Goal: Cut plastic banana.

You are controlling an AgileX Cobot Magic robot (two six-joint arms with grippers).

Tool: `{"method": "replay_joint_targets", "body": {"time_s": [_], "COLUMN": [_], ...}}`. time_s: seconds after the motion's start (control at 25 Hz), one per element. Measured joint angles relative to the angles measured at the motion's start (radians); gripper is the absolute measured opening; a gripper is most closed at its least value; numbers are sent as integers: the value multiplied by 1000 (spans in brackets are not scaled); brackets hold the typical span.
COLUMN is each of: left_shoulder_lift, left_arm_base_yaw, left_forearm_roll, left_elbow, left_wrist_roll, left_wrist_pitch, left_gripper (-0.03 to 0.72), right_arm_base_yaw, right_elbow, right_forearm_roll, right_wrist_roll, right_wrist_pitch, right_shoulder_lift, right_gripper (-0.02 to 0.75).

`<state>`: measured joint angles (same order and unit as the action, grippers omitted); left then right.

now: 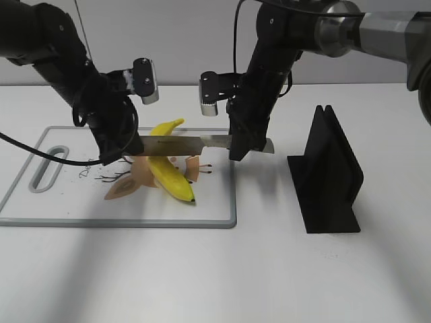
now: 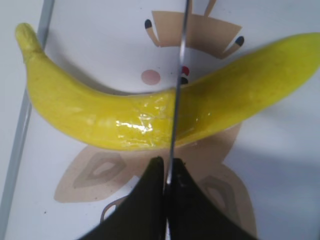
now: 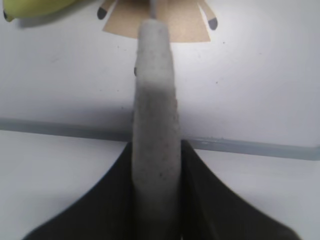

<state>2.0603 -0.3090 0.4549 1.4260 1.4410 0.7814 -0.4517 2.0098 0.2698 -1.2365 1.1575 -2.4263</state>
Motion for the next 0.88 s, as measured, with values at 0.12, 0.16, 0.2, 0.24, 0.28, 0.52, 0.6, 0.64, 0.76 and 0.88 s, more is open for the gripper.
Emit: {"method": "replay_joint_targets", "body": {"time_s": [0.12, 0.16, 0.2, 0.24, 0.28, 0.52, 0.6, 0.64, 0.76, 0.88], "left_shoulder_lift": [-5, -8, -14, -21, -27, -118, -147, -166, -223, -293], "left_arm_base_yaw": [0, 0, 0, 0, 0, 1, 1, 1, 0, 0], "left_forearm_roll": [-3, -6, -11, -19, -26, -34, -19, -14, 6, 8], "left_elbow": [0, -1, -7, -10, -14, -18, -18, -18, -18, -18], "left_wrist_roll": [0, 0, -3, -4, -6, -12, -27, -41, -80, -108], "left_wrist_pitch": [-2, -2, -6, -8, -12, -6, 0, 6, 16, 27], "left_gripper": [-18, -18, -18, -18, -18, 75, 243, 354, 589, 625], "right_arm_base_yaw": [0, 0, -1, -3, -3, -3, -3, -3, -3, -3], "right_elbow": [23, 36, 50, 64, 79, 103, 100, 93, 38, -19], "right_forearm_roll": [-1, -2, -4, -4, -6, 3, 10, 13, 20, -1], "right_wrist_roll": [0, 2, 4, 7, 12, 24, 31, 33, 33, 38], "right_wrist_pitch": [21, 26, 33, 40, 43, 61, 64, 62, 46, 46], "right_shoulder_lift": [-1, -1, -1, -1, -1, 64, 93, 109, 154, 191], "right_gripper": [183, 183, 183, 183, 183, 183, 182, 181, 179, 179]}}
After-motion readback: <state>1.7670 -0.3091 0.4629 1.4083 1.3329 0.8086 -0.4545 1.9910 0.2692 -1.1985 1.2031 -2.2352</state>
